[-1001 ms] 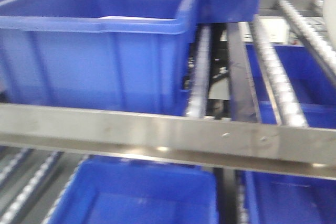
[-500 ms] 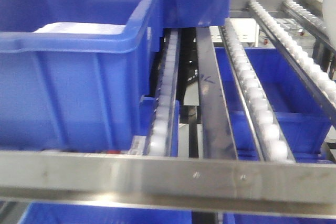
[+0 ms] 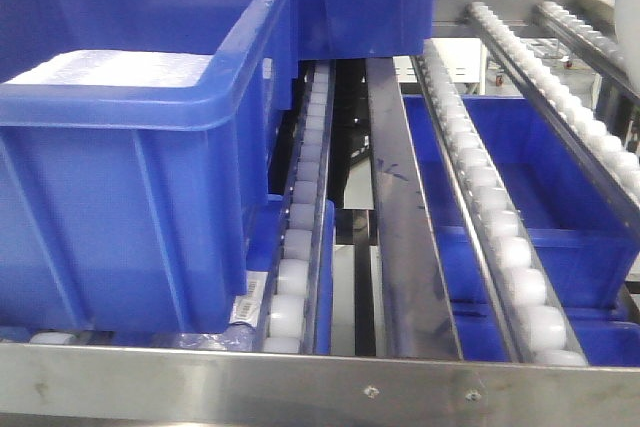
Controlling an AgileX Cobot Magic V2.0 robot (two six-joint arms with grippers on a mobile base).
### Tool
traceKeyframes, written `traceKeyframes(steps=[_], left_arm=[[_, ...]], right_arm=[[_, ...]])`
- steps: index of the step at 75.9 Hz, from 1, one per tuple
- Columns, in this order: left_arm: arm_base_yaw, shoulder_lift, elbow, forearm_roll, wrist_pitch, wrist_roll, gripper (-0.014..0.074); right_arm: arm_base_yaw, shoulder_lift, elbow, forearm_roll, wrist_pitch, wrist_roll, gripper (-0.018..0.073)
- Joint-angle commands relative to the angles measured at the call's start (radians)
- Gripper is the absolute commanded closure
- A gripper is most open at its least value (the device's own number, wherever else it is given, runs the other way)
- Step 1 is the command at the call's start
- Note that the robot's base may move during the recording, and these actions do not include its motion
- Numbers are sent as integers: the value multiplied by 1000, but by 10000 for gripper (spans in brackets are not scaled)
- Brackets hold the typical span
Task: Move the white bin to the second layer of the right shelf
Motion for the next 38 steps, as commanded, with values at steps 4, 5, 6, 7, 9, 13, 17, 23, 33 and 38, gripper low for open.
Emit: traceKeyframes(steps=[4,5,6,7,9,13,17,23,33,38], left_arm=[[-3,-14,37,0,-87,-5,512],[-3,-14,37,0,-87,-5,512],[-3,-14,37,0,-87,-5,512],[-3,-14,37,0,-87,-5,512],[-3,-14,37,0,-87,-5,512],[-3,-14,37,0,-87,-5,512],[-3,-14,37,0,-87,-5,512],[-3,-14,37,0,-87,-5,512],[-3,-14,37,0,-87,-5,512],[-3,-14,37,0,-87,-5,512]], right_arm=[[1,-1,-33,9,-103,0,511],[1,-1,-33,9,-103,0,511],[1,-1,-33,9,-103,0,511],[1,-1,-33,9,-103,0,511],[1,-1,-33,9,-103,0,511],[1,-1,-33,9,-103,0,511],[1,0,-33,9,-107,0,511],[1,0,-33,9,-127,0,511],[1,0,-33,9,-130,0,511],[1,0,-33,9,-130,0,511]])
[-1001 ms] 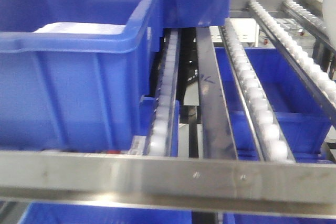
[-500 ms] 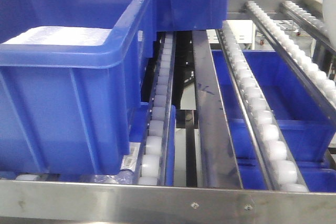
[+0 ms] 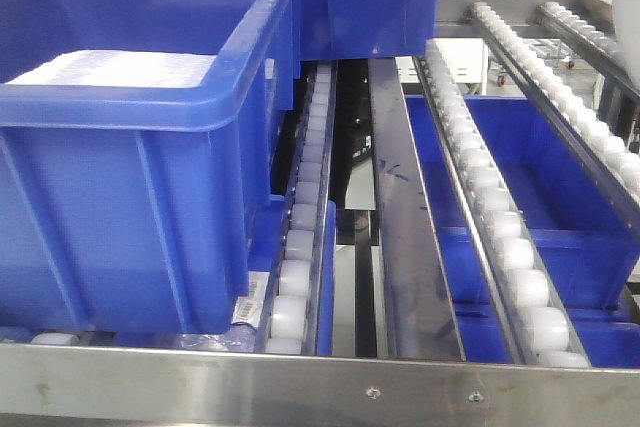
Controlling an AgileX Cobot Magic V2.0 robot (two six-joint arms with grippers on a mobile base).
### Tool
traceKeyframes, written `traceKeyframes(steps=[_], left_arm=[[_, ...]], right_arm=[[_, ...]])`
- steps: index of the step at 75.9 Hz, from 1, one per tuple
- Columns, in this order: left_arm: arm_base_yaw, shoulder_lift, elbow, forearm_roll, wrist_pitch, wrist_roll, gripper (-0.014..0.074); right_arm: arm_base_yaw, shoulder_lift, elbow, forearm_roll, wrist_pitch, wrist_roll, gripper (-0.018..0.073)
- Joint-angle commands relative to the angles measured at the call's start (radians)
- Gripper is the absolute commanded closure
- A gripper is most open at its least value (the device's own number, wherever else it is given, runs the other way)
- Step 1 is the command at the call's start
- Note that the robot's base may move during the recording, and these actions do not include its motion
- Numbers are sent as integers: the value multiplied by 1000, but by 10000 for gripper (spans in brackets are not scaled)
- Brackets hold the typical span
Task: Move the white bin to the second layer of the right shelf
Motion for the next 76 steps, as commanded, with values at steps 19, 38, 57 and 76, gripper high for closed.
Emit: traceKeyframes(steps=[19,38,57,76], left_arm=[[-3,-14,37,0,-87,-5,512],[-3,-14,37,0,-87,-5,512],[-3,-14,37,0,-87,-5,512],[-3,-14,37,0,-87,-5,512]], right_arm=[[1,0,-33,16,-99,0,511],[1,117,6,79,20,0,511],[1,258,39,85,-33,0,511],[1,386,39,86,-78,0,511]])
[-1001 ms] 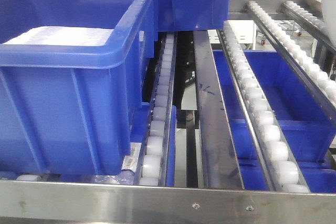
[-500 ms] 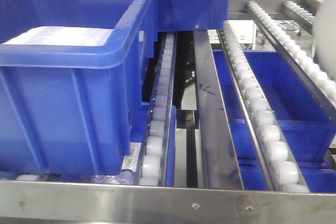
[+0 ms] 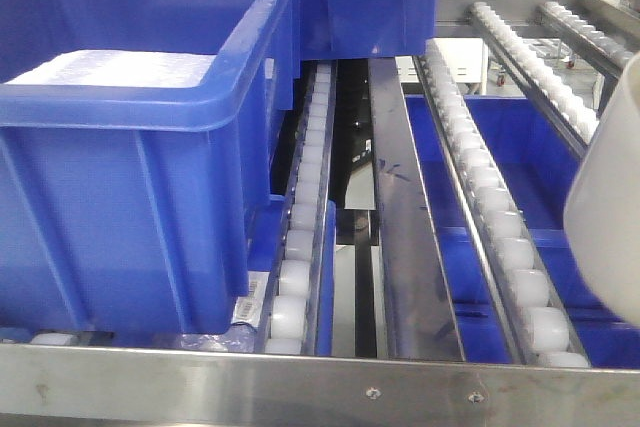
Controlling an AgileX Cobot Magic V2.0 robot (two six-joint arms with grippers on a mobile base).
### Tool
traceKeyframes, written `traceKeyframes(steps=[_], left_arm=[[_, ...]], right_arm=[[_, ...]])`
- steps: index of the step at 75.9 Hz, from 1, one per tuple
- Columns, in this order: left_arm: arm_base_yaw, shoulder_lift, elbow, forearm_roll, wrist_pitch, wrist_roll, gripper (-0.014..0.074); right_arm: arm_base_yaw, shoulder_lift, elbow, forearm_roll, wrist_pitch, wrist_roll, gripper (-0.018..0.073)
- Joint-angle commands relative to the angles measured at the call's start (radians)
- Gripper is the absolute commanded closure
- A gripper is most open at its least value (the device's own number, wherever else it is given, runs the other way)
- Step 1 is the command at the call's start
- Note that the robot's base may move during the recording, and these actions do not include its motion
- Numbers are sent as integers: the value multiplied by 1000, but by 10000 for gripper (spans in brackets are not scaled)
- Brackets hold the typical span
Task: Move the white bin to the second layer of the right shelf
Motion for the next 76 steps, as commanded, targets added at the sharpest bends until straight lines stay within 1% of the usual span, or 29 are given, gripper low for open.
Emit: traceKeyframes(steps=[1,26,31,41,46,53,67,76], left_arm=[[-3,-14,37,0,-87,-5,512],[-3,-14,37,0,-87,-5,512],[-3,-14,37,0,-87,-5,512],[-3,-14,37,0,-87,-5,512],[-3,-14,37,0,-87,-5,512],[-3,-14,37,0,-87,-5,512],[-3,-14,37,0,-87,-5,512],[-3,-14,37,0,-87,-5,512]], right_arm=[[1,29,-30,9,-101,0,511],[1,116,-30,12,-143,0,507],[1,117,-30,13,-143,0,460],[1,117,-30,13,-152,0,312],[1,117,-30,13,-154,0,270],[1,116,-32,17,-153,0,265],[1,113,-38,55,-136,0,263],[1,113,-65,56,-107,0,214]])
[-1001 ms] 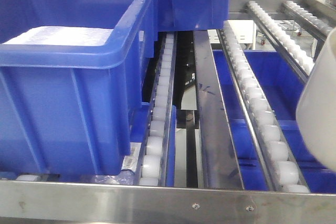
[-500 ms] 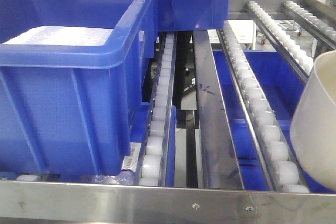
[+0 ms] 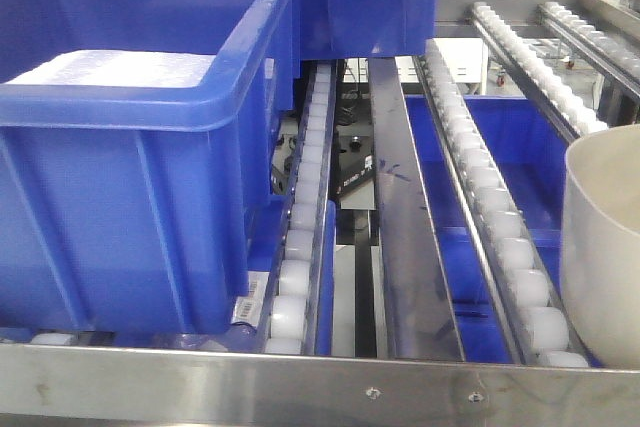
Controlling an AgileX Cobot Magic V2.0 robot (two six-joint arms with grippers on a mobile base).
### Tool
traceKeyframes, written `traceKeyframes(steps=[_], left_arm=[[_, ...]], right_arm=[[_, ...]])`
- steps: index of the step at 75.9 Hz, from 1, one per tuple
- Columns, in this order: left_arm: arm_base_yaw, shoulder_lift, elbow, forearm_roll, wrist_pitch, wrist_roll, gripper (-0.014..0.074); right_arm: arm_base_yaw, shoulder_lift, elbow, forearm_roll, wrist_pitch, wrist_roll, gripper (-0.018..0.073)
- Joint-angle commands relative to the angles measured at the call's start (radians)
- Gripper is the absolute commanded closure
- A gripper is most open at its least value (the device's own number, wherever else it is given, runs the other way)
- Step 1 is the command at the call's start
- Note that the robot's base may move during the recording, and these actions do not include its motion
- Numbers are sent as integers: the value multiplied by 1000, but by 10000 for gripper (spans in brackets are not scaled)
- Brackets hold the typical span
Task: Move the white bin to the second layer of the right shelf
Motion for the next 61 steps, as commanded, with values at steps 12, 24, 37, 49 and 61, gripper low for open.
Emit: traceKeyframes(steps=[12,24,37,49,61], left_arm=[[-3,-14,37,0,-87,-5,512],[-3,-14,37,0,-87,-5,512],[-3,-14,37,0,-87,-5,512],[-3,-14,37,0,-87,-5,512],[-3,-14,37,0,-87,-5,512]], right_arm=[[0,-18,-103,5,-26,0,202],[0,-41,-165,5,48,0,204],[0,-140,-193,5,101,0,274],[0,-250,-180,5,174,0,496],[0,-402,-106,5,169,0,503]])
